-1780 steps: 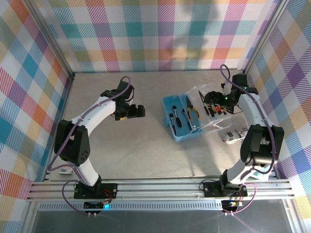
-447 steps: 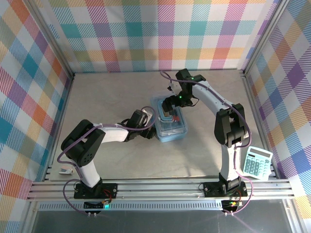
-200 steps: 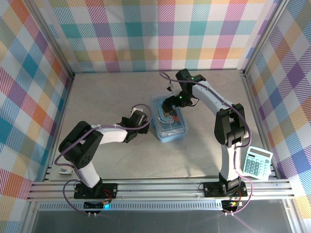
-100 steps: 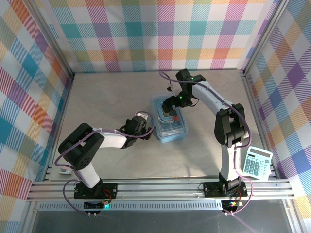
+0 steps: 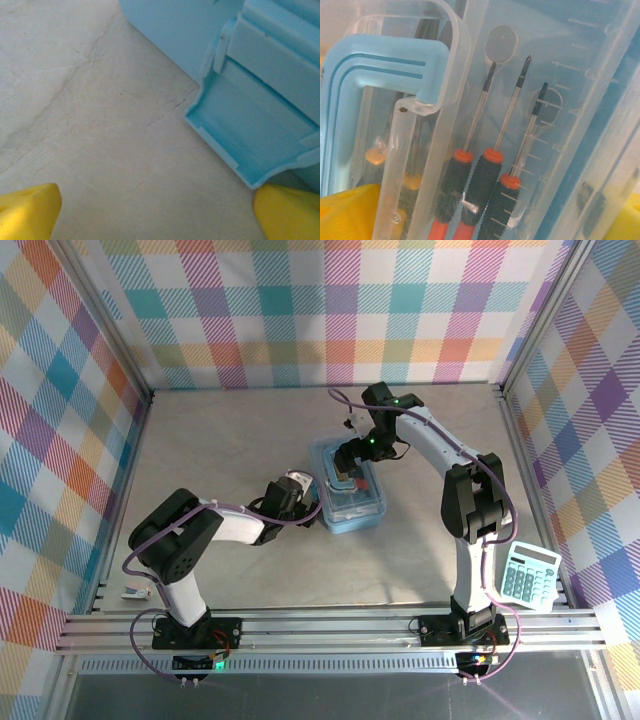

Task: Pack the tool kit

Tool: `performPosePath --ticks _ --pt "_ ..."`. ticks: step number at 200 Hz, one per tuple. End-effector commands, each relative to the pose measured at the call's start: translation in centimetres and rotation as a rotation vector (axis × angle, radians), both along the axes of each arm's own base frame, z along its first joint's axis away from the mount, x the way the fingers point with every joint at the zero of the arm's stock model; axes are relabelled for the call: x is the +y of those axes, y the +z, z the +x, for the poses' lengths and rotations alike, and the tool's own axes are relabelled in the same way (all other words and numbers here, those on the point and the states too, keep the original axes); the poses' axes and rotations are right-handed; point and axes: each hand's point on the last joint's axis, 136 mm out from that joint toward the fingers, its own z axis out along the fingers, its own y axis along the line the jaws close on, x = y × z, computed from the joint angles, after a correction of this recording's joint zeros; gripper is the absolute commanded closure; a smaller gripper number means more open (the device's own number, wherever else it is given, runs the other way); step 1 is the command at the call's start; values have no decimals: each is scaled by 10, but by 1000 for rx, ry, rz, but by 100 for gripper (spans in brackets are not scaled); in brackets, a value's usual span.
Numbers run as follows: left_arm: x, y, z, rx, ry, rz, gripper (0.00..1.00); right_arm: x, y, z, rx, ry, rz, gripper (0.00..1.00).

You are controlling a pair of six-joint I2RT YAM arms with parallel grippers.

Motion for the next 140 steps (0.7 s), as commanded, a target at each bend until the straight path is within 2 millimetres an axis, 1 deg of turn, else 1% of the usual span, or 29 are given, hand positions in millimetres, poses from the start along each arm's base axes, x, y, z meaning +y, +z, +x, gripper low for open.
performPosePath --ticks 1,41,78,140 --pt "4 -26 0 48 50 94 0 2 -9 -32 118 70 -17 1" --pt "21 -18 12 8 182 86 0 2 -9 -33 123 75 -18 1" --pt "34 -11 13 -9 254 95 0 2 -10 -34 124 77 -16 1" --pt "42 6 11 -30 289 94 0 2 -13 -35 130 79 -9 1"
